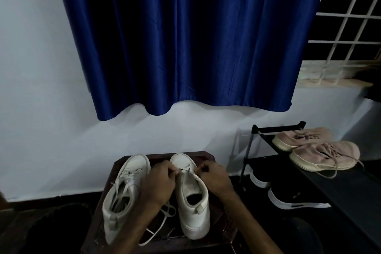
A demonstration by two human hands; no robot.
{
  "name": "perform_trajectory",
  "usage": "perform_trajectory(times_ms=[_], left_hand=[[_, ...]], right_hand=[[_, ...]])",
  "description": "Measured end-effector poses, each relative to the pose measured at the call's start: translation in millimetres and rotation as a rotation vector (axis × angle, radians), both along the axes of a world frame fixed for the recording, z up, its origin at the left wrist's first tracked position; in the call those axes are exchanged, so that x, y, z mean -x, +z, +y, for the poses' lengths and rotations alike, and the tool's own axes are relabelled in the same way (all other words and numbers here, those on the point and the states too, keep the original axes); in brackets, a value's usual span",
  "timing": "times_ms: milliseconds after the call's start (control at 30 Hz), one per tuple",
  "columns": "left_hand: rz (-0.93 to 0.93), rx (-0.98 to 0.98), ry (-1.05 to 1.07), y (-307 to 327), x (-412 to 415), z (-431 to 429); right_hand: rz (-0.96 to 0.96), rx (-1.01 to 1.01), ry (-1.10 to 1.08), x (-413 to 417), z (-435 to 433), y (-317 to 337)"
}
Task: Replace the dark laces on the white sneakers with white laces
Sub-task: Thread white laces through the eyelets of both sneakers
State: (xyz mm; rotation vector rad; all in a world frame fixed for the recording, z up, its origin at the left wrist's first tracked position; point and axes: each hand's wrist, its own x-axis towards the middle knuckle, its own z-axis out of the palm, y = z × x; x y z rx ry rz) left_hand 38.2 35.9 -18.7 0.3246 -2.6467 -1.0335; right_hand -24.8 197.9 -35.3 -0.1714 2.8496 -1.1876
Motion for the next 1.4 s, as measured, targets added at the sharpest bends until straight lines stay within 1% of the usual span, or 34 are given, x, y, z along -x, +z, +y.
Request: perform_trajectory(times_ms=[67, 100, 167, 267, 333, 367, 400, 467, 500, 533, 600, 667, 733, 800, 867, 933, 1000, 1033, 1100, 1233, 1333, 1400], left_hand=[[-0.002, -0.014, 0.022, -2, 1, 1], [-0.008, 0.015, 0.036, -3, 2, 1], [-0.099, 0.134, 0.046, -1, 3, 1], [-0.281, 0.195, 0.016, 3, 5, 0], [-0.270, 0.190, -0.021, 4, 6, 1], [-0.239, 0.169, -0.034, 5, 6, 1], [-0.187, 0.151, -0.035, 7, 6, -1], [-0.024, 0.141, -0.029, 13, 10, -4], [0.072, 0.089, -0.045, 19, 11, -6], [0.141, -0.006, -0.085, 27, 13, -6], [0.206, -0.191, -0.199, 52, 14, 2], [0.213, -0.328, -0.286, 76, 13, 15], [0.169, -0.510, -0.366, 99, 11, 31], [0.114, -0.614, -0.451, 116, 9, 44], [0.075, -0.651, -0.521, 128, 3, 51], [0.035, -0.730, -0.578, 135, -2, 49], [0.025, -0.851, -0.588, 139, -8, 39], [0.036, -0.878, -0.563, 139, -10, 32], [0.055, -0.850, -0.496, 137, -11, 16], [0.034, -0.684, -0.391, 126, -13, -14], [0.035, -0.568, -0.389, 122, -13, -31], [0.045, -0.479, -0.405, 122, -14, -33]], right_hand=[[0.006, -0.016, -0.003, 1, 0, -1], [0.007, -0.021, -0.002, 1, 0, -1], [0.006, -0.029, -0.005, 1, 0, -2], [-0.007, -0.035, 0.005, 2, 0, -4], [-0.021, -0.076, 0.048, 4, 2, 1], [-0.025, -0.095, 0.071, 6, 5, 7], [-0.028, -0.073, 0.085, 8, 8, 14], [-0.080, 0.134, 0.071, 9, 14, 42], [-0.117, 0.260, 0.065, 9, 16, 60], [-0.163, 0.380, 0.080, 7, 18, 80], [-0.218, 0.516, 0.146, 2, 18, 119], [-0.225, 0.653, 0.231, -2, 15, 154], [-0.202, 0.887, 0.294, -5, 10, 183], [-0.182, 1.083, 0.323, -8, 3, 205], [-0.152, 1.178, 0.341, -9, -2, 220], [-0.130, 1.234, 0.339, -8, -1, 229], [-0.121, 1.289, 0.292, -3, 5, 234], [-0.111, 1.316, 0.257, 1, 11, 234], [-0.091, 1.360, 0.181, 12, 22, 228], [-0.071, 1.345, 0.006, 33, 43, 193], [-0.112, 1.316, -0.107, 41, 57, 154], [-0.146, 1.240, -0.138, 39, 58, 127]])
